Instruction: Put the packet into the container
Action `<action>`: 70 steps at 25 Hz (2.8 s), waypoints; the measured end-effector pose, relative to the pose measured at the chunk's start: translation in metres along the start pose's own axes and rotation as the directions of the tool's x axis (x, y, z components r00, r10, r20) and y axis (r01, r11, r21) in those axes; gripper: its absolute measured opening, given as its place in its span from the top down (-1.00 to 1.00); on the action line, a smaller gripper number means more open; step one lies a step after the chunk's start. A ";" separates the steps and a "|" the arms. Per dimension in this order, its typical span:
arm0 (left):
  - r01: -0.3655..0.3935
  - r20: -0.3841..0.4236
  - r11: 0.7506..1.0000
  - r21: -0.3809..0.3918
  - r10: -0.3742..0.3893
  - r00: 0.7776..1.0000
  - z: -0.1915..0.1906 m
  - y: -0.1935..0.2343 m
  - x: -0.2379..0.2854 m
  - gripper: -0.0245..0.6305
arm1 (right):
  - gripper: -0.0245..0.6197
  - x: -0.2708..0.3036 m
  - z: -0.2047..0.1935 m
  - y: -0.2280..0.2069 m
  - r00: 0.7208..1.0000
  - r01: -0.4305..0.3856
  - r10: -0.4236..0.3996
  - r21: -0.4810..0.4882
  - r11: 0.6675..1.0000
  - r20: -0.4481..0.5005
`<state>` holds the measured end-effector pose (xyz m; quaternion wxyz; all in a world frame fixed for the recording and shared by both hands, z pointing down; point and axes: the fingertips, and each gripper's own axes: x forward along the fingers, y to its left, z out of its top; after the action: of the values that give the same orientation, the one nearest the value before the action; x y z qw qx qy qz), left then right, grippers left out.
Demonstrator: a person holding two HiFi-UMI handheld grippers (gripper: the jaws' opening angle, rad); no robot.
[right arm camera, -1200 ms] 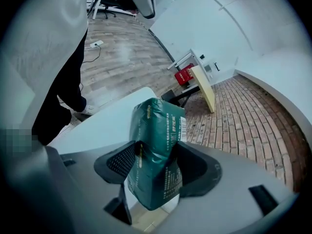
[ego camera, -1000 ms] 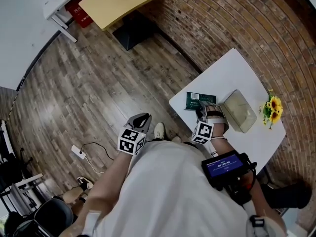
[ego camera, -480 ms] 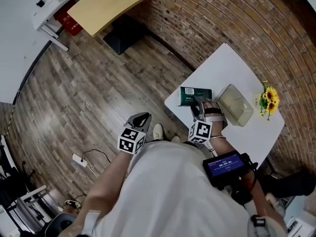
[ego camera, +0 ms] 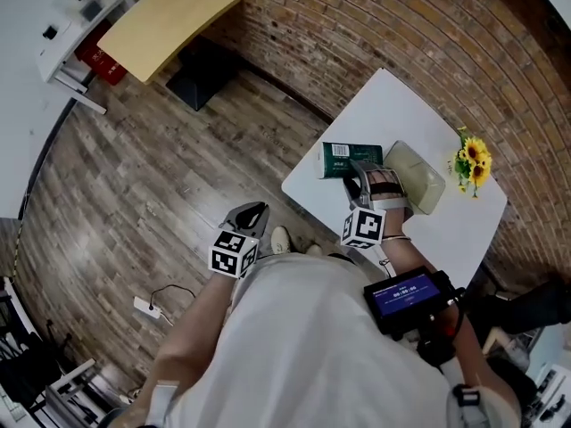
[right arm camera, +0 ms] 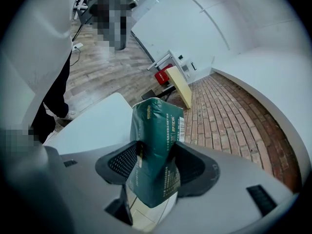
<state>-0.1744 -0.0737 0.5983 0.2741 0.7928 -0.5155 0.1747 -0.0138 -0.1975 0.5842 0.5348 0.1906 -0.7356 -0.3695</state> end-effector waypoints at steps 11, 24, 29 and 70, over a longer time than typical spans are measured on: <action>0.077 -0.033 0.996 0.041 -0.076 0.997 0.009 -0.029 0.033 0.81 | 0.14 -0.020 -0.058 -0.043 0.992 0.103 -0.096 0.095 0.990 -0.080; 0.156 -0.064 0.983 0.099 -0.150 0.987 0.019 -0.065 0.061 0.81 | 0.14 -0.048 -0.140 -0.049 0.966 0.164 -0.114 0.205 0.965 -0.233; 0.161 -0.066 0.981 0.104 -0.155 0.986 0.021 -0.068 0.063 0.81 | 0.15 -0.050 -0.172 -0.043 0.952 0.152 -0.061 0.292 0.944 -0.299; 0.043 -0.059 0.999 0.029 -0.041 0.997 0.009 -0.031 0.039 0.81 | 0.15 0.015 -0.232 0.036 0.830 -0.275 0.486 0.557 0.783 -0.274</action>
<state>-0.1305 -0.0970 0.6053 0.2807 0.8022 -0.4877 0.1996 0.1997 -0.2629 0.6569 0.6721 0.2369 -0.7016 -0.0023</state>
